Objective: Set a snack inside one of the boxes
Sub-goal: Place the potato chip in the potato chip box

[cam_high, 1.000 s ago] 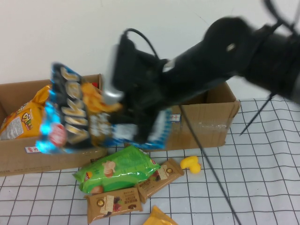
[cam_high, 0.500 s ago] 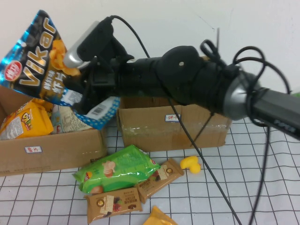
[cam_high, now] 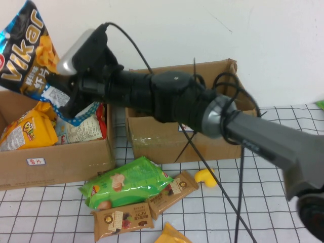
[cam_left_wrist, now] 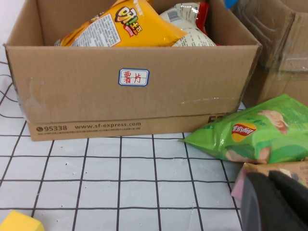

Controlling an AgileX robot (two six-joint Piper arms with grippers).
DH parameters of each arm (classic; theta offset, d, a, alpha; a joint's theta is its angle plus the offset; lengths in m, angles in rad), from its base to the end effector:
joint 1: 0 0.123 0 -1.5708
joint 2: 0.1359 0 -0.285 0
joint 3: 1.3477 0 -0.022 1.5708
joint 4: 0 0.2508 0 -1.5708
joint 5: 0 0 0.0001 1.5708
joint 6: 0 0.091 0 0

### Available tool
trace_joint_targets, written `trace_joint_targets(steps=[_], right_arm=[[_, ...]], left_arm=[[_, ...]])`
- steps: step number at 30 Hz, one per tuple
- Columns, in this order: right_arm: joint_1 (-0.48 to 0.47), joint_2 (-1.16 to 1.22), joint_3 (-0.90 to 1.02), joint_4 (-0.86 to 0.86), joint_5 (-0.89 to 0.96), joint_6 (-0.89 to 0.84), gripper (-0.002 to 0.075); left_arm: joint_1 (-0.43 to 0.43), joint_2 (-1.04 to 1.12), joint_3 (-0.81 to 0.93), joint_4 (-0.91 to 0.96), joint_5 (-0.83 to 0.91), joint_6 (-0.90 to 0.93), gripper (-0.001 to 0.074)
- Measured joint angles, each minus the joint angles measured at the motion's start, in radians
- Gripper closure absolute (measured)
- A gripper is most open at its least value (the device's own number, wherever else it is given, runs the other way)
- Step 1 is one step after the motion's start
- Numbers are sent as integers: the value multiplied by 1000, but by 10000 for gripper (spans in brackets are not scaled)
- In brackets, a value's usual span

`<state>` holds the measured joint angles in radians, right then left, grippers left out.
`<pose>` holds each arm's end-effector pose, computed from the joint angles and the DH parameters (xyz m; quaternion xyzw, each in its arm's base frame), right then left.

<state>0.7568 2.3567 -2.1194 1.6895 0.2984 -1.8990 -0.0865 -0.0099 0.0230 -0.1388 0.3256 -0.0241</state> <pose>0.3923 0.4072 0.2696 -0.4282 0.6090 0.2856 0.6035 0.0533 -0.0087 0.1769 -0.0137 0.7891 -0.0915 0.6072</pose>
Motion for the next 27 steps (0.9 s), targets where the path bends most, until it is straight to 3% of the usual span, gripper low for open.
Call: trace_joint_targets(steps=[11, 13, 17, 20, 27], right_arm=[[0, 156, -110, 10, 7, -76, 589], [0, 176, -119, 10, 7, -85, 538], [0, 211, -135, 15, -33, -88, 348], [1, 222, -135, 19, -124, -54, 249], [1, 229, -135, 31, -247, 14, 211]], left_arm=[[0, 0, 0, 0, 0, 0, 736], [0, 0, 0, 0, 0, 0, 736], [0, 0, 0, 0, 0, 0, 736], [0, 0, 0, 0, 0, 0, 736], [0, 0, 0, 0, 0, 0, 736]])
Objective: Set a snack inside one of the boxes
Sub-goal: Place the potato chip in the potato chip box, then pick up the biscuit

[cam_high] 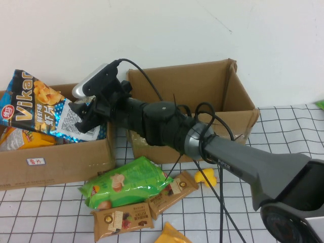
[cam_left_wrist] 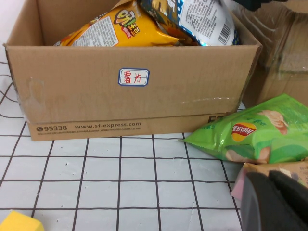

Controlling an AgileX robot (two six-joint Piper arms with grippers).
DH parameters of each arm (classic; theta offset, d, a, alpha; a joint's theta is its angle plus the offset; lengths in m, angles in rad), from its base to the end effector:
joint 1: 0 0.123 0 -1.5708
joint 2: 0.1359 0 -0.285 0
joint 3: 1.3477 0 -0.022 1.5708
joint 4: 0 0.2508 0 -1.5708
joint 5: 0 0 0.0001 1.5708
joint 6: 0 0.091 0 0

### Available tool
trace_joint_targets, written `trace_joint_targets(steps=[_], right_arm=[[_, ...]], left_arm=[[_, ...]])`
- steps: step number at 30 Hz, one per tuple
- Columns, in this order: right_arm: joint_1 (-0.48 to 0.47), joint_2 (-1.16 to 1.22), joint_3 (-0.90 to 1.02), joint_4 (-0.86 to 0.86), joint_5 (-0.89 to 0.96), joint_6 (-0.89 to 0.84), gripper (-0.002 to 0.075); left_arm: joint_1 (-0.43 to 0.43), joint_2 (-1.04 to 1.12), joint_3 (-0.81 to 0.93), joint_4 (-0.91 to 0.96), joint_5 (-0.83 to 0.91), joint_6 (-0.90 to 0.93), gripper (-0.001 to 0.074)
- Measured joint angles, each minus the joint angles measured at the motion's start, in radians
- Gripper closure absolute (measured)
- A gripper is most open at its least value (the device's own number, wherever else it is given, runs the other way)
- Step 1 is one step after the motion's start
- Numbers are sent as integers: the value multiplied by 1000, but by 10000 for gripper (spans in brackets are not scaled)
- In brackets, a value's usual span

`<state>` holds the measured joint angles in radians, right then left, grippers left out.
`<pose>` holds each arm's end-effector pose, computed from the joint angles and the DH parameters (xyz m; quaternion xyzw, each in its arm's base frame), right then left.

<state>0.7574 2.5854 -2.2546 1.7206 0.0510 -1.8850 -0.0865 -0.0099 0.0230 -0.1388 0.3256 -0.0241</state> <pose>0.4308 0.4137 0.1789 -0.3631 0.6963 0.1998 0.5860 0.0533 -0.0087 0.1769 -0.0137 0.7891 -0.0915 0.6072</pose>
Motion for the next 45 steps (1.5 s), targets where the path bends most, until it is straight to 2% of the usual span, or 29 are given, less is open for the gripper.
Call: trace_joint_targets(steps=[7, 12, 16, 18, 20, 21, 22, 23, 28, 32, 39, 45], right_arm=[[0, 0, 0, 2, -1, 2, 250], [0, -47, 0, 2, 104, 3, 307], [0, -167, 0, -6, 216, 9, 409], [0, -224, 0, -59, 258, 45, 482], [0, -298, -2, -206, 310, 147, 596], [0, -330, -2, -298, 350, 211, 642], [-4, -386, -2, -487, 471, 345, 687], [-10, -417, -2, -602, 548, 431, 699], [-17, -549, -2, -1125, 928, 835, 720], [-50, -614, -2, -1358, 1131, 1020, 720], [-141, -729, 47, -1413, 1163, 1143, 720], [-205, -958, 328, -1418, 1150, 1171, 720]], left_arm=[[0, 0, 0, 0, 0, 0, 736], [0, 0, 0, 0, 0, 0, 736], [0, 0, 0, 0, 0, 0, 736], [0, 0, 0, 0, 0, 0, 736], [0, 0, 0, 0, 0, 0, 736], [0, 0, 0, 0, 0, 0, 736], [0, 0, 0, 0, 0, 0, 736], [0, 0, 0, 0, 0, 0, 736], [0, 0, 0, 0, 0, 0, 736], [0, 0, 0, 0, 0, 0, 736], [0, 0, 0, 0, 0, 0, 736], [0, 0, 0, 0, 0, 0, 736]])
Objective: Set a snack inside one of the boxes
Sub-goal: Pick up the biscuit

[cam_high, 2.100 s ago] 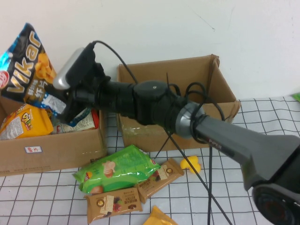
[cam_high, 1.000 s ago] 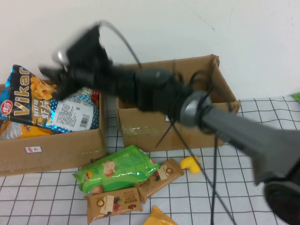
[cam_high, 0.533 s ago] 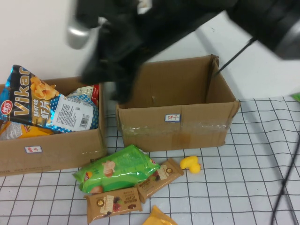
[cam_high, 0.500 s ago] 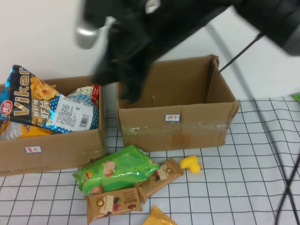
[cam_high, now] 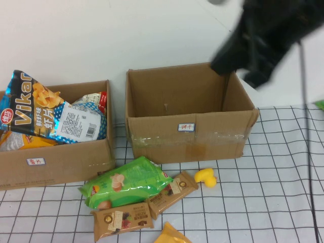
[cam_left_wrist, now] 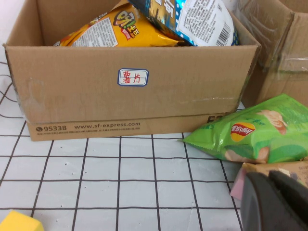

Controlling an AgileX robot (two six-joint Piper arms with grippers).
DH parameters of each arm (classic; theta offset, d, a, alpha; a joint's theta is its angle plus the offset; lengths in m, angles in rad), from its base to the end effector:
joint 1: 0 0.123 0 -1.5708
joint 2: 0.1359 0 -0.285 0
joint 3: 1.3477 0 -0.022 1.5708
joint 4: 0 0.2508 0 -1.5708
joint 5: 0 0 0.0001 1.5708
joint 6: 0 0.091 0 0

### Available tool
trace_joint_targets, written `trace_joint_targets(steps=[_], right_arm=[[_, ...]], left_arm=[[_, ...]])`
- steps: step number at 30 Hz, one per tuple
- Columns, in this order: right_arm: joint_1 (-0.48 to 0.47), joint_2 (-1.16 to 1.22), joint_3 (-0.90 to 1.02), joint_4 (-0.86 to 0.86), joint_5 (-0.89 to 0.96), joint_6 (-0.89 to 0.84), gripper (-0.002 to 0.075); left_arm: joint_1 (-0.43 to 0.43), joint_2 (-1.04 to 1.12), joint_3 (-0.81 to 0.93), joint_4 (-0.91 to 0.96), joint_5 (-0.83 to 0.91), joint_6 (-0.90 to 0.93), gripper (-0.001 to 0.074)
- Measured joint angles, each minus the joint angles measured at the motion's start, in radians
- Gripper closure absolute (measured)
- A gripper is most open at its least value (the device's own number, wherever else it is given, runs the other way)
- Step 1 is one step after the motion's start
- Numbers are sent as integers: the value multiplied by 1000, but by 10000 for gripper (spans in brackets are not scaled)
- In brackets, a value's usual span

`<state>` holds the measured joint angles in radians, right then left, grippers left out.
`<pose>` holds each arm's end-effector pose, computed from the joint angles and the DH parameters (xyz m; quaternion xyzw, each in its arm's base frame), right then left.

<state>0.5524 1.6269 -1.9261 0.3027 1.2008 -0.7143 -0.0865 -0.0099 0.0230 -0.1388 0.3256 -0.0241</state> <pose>0.2756 0.1996 0.4550 -0.5447 0.7398 0.1208 0.3760 0.0533 -0.0087 0.1769 -0.0137 0.7891 -0.0915 0.6072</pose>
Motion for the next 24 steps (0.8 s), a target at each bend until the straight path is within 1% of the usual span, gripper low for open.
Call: trace_joint_targets(steps=[5, 8, 11, 16, 19, 21, 24], right_arm=[[-4, -221, 356, 0, -140, -20, 720], [-4, -310, 542, 2, -224, -26, 720], [-4, -356, 698, 2, -262, -41, 720], [-4, -345, 880, 20, -289, -77, 720], [-4, -298, 925, 53, -305, -102, 721], [-4, -256, 929, 103, -317, -174, 721], [-4, -191, 929, 256, -315, -446, 722]], left_arm=[[0, 0, 0, 0, 0, 0, 736], [0, 0, 0, 0, 0, 0, 736], [0, 0, 0, 0, 0, 0, 736], [0, 0, 0, 0, 0, 0, 736], [0, 0, 0, 0, 0, 0, 736], [0, 0, 0, 0, 0, 0, 736], [0, 0, 0, 0, 0, 0, 736]])
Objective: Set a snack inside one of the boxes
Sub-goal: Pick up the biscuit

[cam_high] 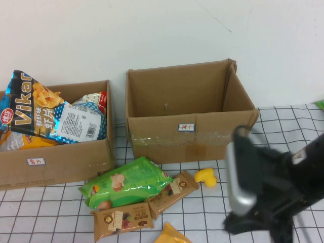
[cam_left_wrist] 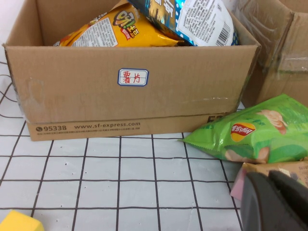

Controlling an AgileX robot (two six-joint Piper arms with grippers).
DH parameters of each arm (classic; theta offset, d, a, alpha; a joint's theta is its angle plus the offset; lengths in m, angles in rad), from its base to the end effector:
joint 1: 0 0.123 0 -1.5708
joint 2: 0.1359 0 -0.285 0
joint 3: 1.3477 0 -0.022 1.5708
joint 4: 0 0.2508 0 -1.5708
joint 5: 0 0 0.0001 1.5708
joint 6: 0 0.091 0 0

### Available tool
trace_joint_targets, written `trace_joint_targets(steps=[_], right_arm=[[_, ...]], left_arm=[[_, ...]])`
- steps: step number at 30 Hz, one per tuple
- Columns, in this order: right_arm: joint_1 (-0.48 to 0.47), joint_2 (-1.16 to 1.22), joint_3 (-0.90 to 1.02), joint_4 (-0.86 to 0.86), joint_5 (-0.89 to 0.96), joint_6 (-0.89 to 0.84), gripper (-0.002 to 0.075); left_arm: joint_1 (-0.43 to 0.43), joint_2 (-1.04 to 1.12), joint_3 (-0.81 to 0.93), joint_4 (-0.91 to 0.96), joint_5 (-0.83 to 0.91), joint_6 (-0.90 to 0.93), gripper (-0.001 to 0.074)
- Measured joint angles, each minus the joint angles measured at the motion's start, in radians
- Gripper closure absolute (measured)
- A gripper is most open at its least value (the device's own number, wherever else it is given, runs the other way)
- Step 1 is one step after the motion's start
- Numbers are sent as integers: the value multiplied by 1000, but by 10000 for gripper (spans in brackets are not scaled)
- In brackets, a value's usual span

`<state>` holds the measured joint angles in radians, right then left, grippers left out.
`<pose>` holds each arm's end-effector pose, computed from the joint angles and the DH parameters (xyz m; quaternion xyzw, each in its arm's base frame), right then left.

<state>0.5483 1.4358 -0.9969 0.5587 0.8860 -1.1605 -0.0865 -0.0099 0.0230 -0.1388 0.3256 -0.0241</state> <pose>0.2166 0.1761 0.2663 -0.6252 0.7255 0.1804 0.2241 0.0533 -0.0087 0.1769 -0.0137 0.7891 -0.0915 0.6072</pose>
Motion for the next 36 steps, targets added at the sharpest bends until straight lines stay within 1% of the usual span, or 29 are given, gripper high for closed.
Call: trace_joint_targets(steps=[2, 4, 6, 8, 13, 16, 18, 19, 21, 24, 25, 26, 27, 30, 36], right_arm=[[0, 43, 0, 133, 17, -243, 722], [15, 77, 0, 233, 12, -422, 722], [40, 112, 0, 277, -34, -536, 722], [76, 147, 0, 298, -120, -584, 722], [169, 236, 0, 315, -352, -617, 722], [220, 293, -2, 322, -437, -648, 702], [245, 337, -22, 324, -457, -659, 645], [252, 360, -36, 331, -461, -661, 601], [257, 401, -72, 367, -468, -661, 493], [257, 468, -137, 455, -492, -661, 283], [257, 490, -157, 477, -495, -661, 225], [257, 511, -183, 492, -501, -661, 183], [257, 532, -209, 502, -503, -661, 155], [257, 588, -278, 513, -505, -661, 119], [257, 684, -346, 493, -503, -663, 106]], left_arm=[[0, 0, 0, 0, 0, 0, 736], [0, 0, 0, 0, 0, 0, 736], [0, 0, 0, 0, 0, 0, 736], [0, 0, 0, 0, 0, 0, 736], [0, 0, 0, 0, 0, 0, 736], [0, 0, 0, 0, 0, 0, 736], [0, 0, 0, 0, 0, 0, 736], [0, 0, 0, 0, 0, 0, 736], [0, 0, 0, 0, 0, 0, 736], [0, 0, 0, 0, 0, 0, 736], [0, 0, 0, 0, 0, 0, 736], [0, 0, 0, 0, 0, 0, 736], [0, 0, 0, 0, 0, 0, 736], [0, 0, 0, 0, 0, 0, 736], [0, 0, 0, 0, 0, 0, 736]])
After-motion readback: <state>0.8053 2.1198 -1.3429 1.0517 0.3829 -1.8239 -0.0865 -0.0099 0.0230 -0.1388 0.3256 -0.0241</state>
